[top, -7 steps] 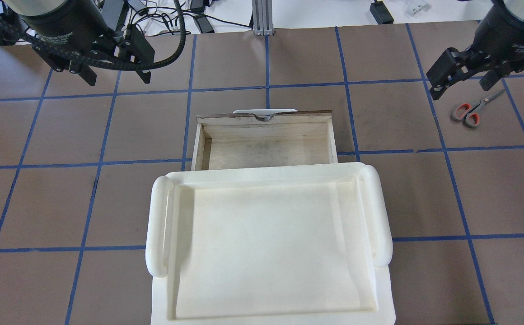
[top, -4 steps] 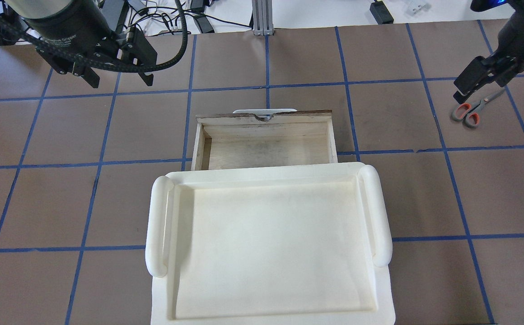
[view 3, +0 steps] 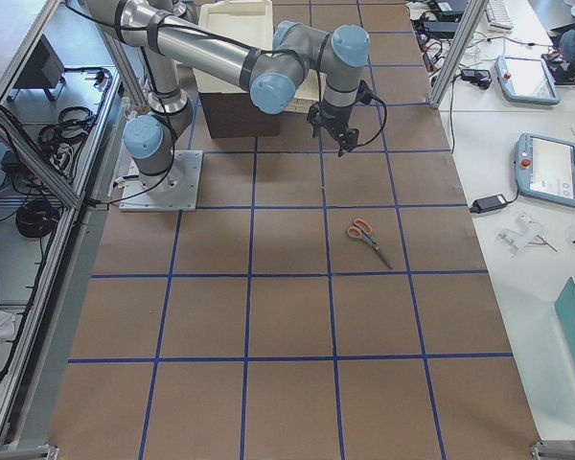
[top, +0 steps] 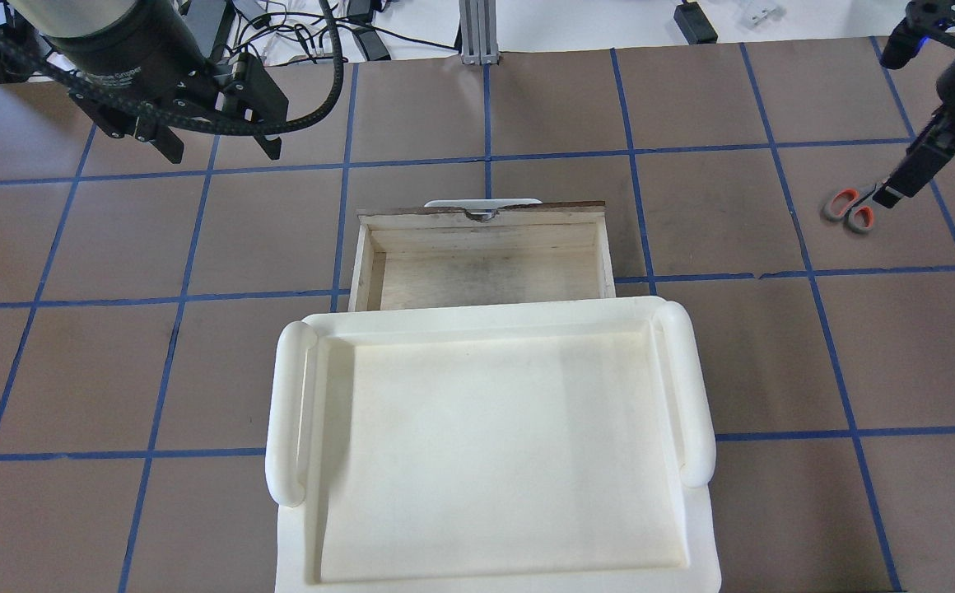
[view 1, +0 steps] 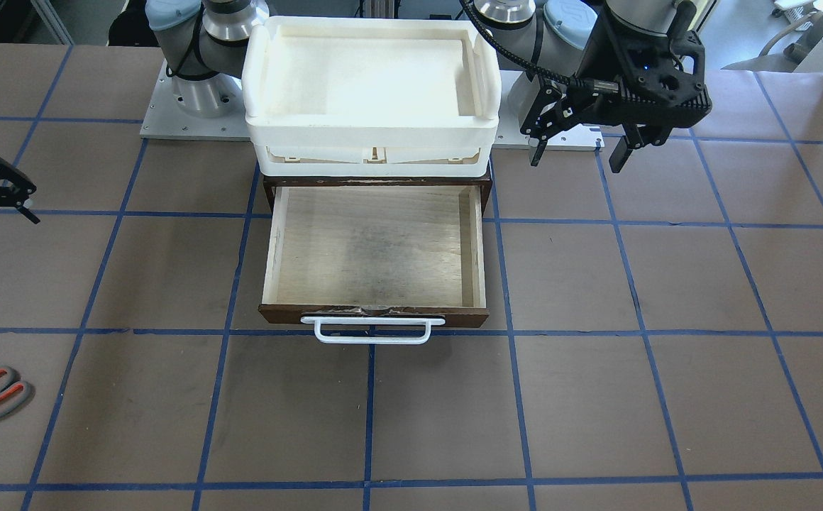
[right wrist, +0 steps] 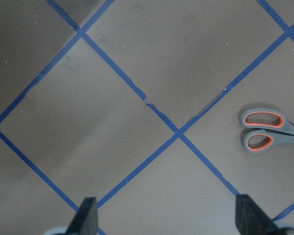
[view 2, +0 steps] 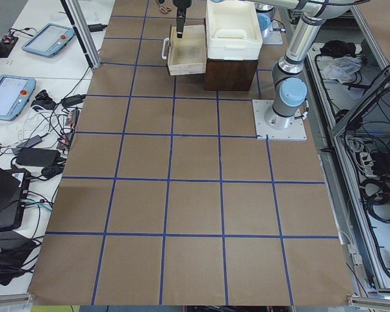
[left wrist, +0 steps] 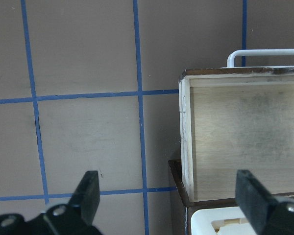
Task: Put scissors in drawer and close it
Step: 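Move the right gripper over the grey-and-orange scissors beside the drawer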
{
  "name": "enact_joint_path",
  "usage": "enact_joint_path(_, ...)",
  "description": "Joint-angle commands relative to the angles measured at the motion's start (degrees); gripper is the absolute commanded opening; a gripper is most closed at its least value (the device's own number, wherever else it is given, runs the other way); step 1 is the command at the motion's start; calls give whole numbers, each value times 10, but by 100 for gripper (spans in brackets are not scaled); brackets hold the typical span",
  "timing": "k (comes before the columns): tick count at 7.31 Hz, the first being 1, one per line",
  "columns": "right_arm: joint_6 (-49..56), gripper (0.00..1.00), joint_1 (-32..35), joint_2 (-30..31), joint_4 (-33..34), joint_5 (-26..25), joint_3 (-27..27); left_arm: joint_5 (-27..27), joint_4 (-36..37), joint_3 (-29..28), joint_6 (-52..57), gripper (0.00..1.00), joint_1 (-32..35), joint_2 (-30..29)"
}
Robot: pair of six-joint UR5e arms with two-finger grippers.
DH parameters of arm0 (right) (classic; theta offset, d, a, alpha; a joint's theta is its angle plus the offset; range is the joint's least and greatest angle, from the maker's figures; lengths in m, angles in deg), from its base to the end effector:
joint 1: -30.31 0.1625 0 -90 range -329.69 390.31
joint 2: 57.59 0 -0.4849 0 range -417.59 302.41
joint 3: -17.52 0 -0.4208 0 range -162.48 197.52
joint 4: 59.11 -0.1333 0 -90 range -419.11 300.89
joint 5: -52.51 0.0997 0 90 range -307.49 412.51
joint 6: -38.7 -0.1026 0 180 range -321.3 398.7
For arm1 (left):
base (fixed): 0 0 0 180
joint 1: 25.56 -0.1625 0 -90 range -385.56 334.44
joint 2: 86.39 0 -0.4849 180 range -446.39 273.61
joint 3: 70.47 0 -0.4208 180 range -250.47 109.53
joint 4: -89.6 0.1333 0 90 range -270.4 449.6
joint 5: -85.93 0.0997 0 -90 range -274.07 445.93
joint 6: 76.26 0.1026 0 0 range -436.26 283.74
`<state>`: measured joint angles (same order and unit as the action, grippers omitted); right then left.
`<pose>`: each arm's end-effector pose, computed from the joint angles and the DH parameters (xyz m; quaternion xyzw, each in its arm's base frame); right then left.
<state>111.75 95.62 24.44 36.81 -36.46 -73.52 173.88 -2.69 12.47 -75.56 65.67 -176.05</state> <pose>-0.1182 -0.5806 0.4690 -0.4092 0.9120 0.0110 0.0262 -0.1482 -0.5198 0.6083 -0.0176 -0.9987 0.0445 0.0181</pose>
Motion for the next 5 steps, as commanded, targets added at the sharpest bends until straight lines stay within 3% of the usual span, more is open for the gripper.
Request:
enact_joint_path(1,67,100,-25,-24,71,-2,0,-1,0,0,0,100,0,0)
enact_joint_path(2,81,100,-26,-47,89,-2,0,-1,0,0,0,100,0,0)
enact_joint_path(5,301,100,-51,-117,184,-15,3,-1,0,6,-1,100,0,2)
